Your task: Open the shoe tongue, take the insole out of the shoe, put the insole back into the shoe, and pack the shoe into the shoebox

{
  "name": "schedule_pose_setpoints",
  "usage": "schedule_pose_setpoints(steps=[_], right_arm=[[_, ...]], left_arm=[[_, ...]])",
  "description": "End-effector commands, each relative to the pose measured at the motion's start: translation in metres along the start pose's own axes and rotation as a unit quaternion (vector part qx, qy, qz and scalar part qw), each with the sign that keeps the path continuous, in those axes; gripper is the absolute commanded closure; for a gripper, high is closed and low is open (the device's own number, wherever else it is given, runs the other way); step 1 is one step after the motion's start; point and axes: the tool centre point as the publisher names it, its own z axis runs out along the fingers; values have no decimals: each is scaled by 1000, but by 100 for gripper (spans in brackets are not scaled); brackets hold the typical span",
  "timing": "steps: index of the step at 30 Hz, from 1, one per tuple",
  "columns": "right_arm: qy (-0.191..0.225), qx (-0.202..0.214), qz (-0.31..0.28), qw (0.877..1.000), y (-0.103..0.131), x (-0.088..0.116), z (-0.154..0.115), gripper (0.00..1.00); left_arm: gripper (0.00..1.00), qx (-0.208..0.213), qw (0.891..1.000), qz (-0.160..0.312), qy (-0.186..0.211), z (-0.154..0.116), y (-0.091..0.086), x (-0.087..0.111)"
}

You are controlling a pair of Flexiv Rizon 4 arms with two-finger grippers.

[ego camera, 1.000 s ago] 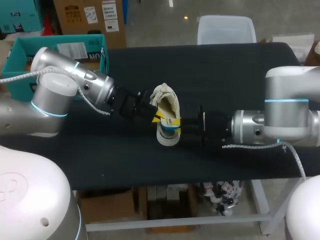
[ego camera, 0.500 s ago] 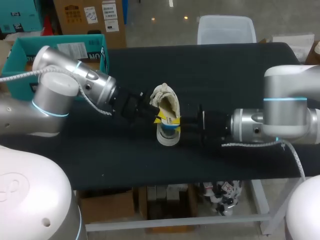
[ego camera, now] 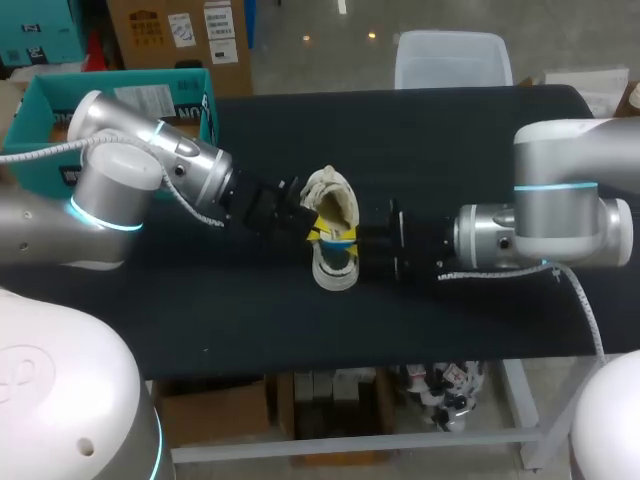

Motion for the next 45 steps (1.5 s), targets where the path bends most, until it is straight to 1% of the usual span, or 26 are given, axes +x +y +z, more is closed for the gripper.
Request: schedule_pose_setpoints(steps=[1,4,5,6,7,10,15,16,18,20,22,28,30,31,33,34,36,37,38,39,42,45], right_arm=[[-3,7,1,1000,4,1,9,100],[-2,2,0,1000,-3,0,4,100],[-1,1,-2,1000,-5,0,2,77],[0,-4,-5,1000,-8,0,0,63],[2,-6,-7,1000,-11,-1,-2,60],[4,-17,-15,1000,-21,-1,-10,59],[9,-28,-19,999,-30,-3,-20,62],[10,-30,-20,999,-31,-4,-20,64],[12,-32,-20,999,-32,-5,-22,72],[12,-33,-19,999,-31,-5,-23,87],[14,-32,-16,999,-28,-6,-23,100],[8,-17,-12,1000,-25,-7,-16,100],[6,-15,-13,1000,-25,-7,-14,100],[4,-15,-13,1000,-25,-7,-14,100],[2,-15,-13,1000,-26,-7,-13,100],[2,-15,-13,1000,-27,-7,-14,100],[1,-16,-13,1000,-28,-7,-14,100],[1,-16,-13,1000,-28,-8,-14,100],[1,-16,-13,1000,-28,-8,-14,100],[0,-17,-13,1000,-29,-8,-13,100],[-4,-17,-11,1000,-28,-9,-12,100],[-7,-17,-5,1000,-22,-10,-10,100]], left_arm=[[100,3,1000,0,-2,7,1,-2],[100,4,1000,0,-3,6,0,-1],[100,4,1000,-1,-4,6,0,0],[100,5,1000,-1,-4,7,-1,1],[100,5,1000,-1,-4,7,-1,2],[100,5,1000,-2,-5,7,-2,3],[100,3,1000,-3,-7,5,-4,5],[100,3,1000,-3,-8,5,-4,5],[100,2,1000,-3,-9,4,-4,5],[100,2,1000,-3,-10,3,-5,5],[100,2,1000,-2,-10,3,-6,5],[100,5,1000,-1,-9,2,-12,3],[61,9,1000,6,-7,2,-18,2],[59,11,1000,8,-7,2,-20,2],[63,16,1000,14,-6,1,-26,2],[67,18,1000,16,-5,1,-28,2],[70,20,1000,20,-2,2,-31,2],[74,19,1000,22,-1,3,-31,1],[91,19,1000,23,-1,3,-32,1],[100,19,1000,23,0,4,-32,1],[100,19,1000,25,0,4,-31,2],[100,16,1000,22,5,6,-25,4]])
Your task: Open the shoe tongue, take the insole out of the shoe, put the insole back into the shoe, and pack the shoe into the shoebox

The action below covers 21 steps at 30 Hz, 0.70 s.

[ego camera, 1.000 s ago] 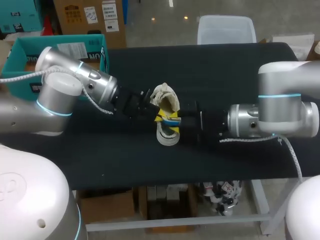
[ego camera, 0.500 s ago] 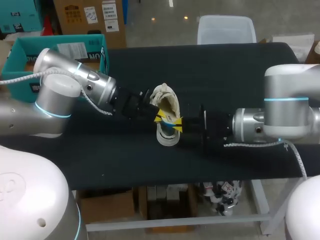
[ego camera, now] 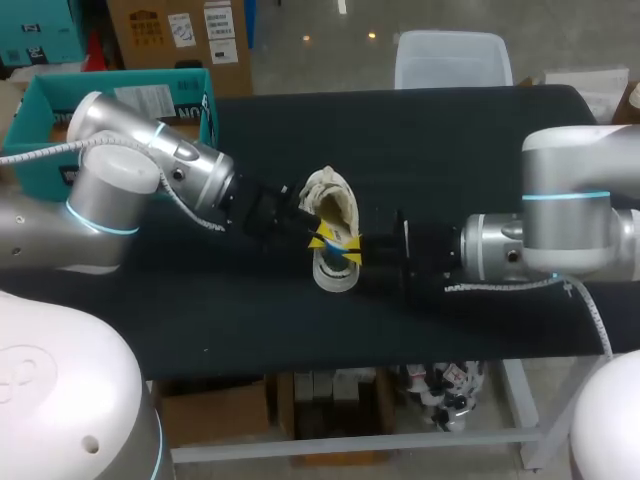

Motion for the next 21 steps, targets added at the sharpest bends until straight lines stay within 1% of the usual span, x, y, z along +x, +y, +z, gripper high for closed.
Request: schedule_pose_setpoints(steps=[1,6,10,16,18,19,21], right_arm=[[-6,3,8,1000,9,-1,6,100],[-9,10,18,1000,23,3,13,100],[-13,12,25,1000,32,4,18,100],[-20,13,28,999,36,5,21,100],[-23,11,28,999,34,4,20,100],[-24,9,28,999,33,4,19,100],[-26,6,26,999,31,3,17,100]], left_arm=[[100,-2,1000,-6,1,4,7,1],[100,-7,1000,-19,3,6,20,2],[100,-7,1000,-23,4,7,24,1],[100,-9,1000,-26,6,6,27,1],[74,-6,1000,-27,8,5,25,1],[69,-2,1000,-26,9,4,24,1],[52,0,1000,-24,10,3,21,1]])
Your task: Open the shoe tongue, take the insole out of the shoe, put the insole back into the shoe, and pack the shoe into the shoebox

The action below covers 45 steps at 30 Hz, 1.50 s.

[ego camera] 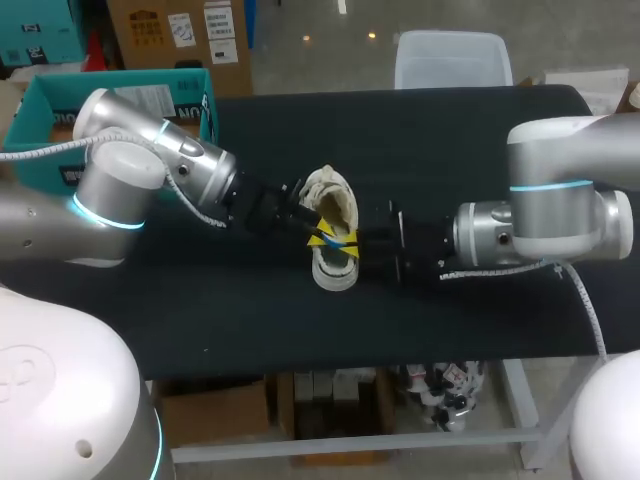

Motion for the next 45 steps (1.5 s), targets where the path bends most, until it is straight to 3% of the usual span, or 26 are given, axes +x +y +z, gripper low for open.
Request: schedule_pose_setpoints(steps=[1,5,8,20,24,26,28,30,32,38,42,43,45], right_arm=[[-7,-7,-2,1000,-2,0,1,100],[-17,-18,-7,1000,-5,-1,-2,100],[-23,-23,-13,999,-6,-1,-4,100],[-108,-24,-69,991,-11,-9,1,100],[-138,-28,-80,987,-12,-13,3,100],[-147,-28,-85,985,-11,-15,4,100],[-162,-31,-93,982,-10,-17,5,100],[-178,-38,-98,978,-9,-19,7,100],[-194,-42,-105,974,-8,-21,8,100],[-242,-61,-133,959,-9,-25,10,100],[-266,-67,-149,950,-9,-27,11,100],[-273,-69,-154,947,-9,-28,12,100],[-280,-70,-158,944,-7,-29,11,100]], left_arm=[[50,4,1000,3,3,0,-3,-1],[51,2,1000,9,11,-1,-9,0],[61,0,1000,12,12,-5,-12,0],[55,-23,1000,12,3,-39,-30,-4],[45,-51,999,0,16,-53,-38,-8],[31,-61,998,-11,19,-60,-42,-12],[27,-78,996,-23,24,-68,-47,-15],[8,-90,995,-39,29,-75,-52,-16],[0,-102,993,-54,34,-83,-56,-16],[0,-149,977,-147,41,-105,-64,-16],[0,-183,947,-260,33,-121,-59,-13],[0,-192,935,-297,17,-128,-58,-10],[0,-202,926,-319,9,-135,-56,-6]])
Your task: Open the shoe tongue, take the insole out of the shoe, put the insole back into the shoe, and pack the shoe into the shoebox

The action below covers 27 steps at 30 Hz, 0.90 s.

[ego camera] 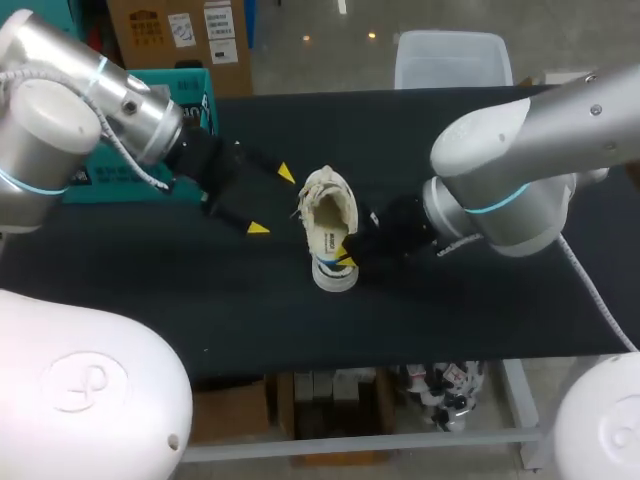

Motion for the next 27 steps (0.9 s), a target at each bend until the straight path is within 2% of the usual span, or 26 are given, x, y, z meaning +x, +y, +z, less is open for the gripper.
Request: schedule_pose_setpoints(steps=[1,2,4,11,17,20,27], right_arm=[[-89,-2,-6,996,-2,0,4,100],[-94,-4,-9,996,-1,-1,4,100],[-102,-3,-15,995,0,-4,3,100],[-144,-28,-22,989,7,-7,-3,100],[-203,-63,-23,977,15,-9,-2,100],[-244,-81,-17,966,20,-14,6,100],[-282,-96,-16,955,24,-19,17,100]], left_arm=[[0,-73,988,-134,-27,-20,2,11],[0,-81,986,-142,-31,-24,5,13],[0,-131,982,-130,-36,-39,8,17],[0,-131,982,-130,-36,-39,8,17],[0,-131,982,-130,-36,-39,8,17],[0,-131,982,-130,-36,-39,8,17],[0,-131,982,-130,-36,-39,8,17]])
